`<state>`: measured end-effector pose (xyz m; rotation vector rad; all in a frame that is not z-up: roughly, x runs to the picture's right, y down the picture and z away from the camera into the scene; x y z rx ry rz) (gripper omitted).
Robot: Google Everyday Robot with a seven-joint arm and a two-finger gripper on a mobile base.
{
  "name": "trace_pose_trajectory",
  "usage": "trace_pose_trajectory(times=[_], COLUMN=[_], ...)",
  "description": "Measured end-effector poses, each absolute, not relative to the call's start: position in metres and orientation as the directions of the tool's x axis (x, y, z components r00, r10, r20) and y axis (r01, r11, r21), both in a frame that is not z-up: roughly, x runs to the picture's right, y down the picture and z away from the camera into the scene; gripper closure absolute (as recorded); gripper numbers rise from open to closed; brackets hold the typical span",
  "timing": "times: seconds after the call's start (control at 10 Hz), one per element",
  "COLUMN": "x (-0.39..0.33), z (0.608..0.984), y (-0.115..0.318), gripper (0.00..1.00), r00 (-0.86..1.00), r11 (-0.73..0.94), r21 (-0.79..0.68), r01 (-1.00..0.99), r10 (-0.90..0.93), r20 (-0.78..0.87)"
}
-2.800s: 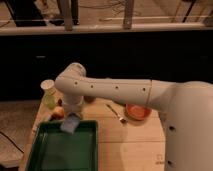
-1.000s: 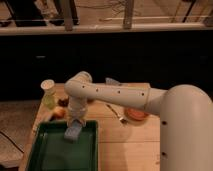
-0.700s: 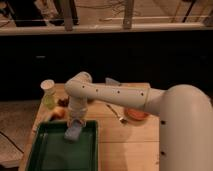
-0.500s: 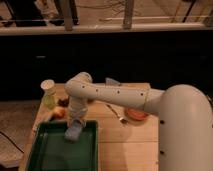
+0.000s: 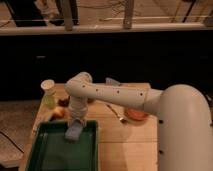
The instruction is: Place sponge in tray
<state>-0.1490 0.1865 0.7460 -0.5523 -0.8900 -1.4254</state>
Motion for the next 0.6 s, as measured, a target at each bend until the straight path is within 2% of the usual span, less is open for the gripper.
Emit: trace_pose_trajectory(times=[0.1,0.3,0.6], x=[-0.1490,-0.1481,-0.1475], z=[0.7461,0.7471,0.7482], y=[0.1866,0.1863,0.1858], gripper=[0.92,0.67,0.36], r00=[-0.080,-0.078,-0.075], r11=[0.107,0.108,0.110], r21=[0.179,0.176,0.173], r01=[0.978,0.978,0.979], r10=[-0.602,-0.597,-0.593], r20=[0.795,0.798,0.802])
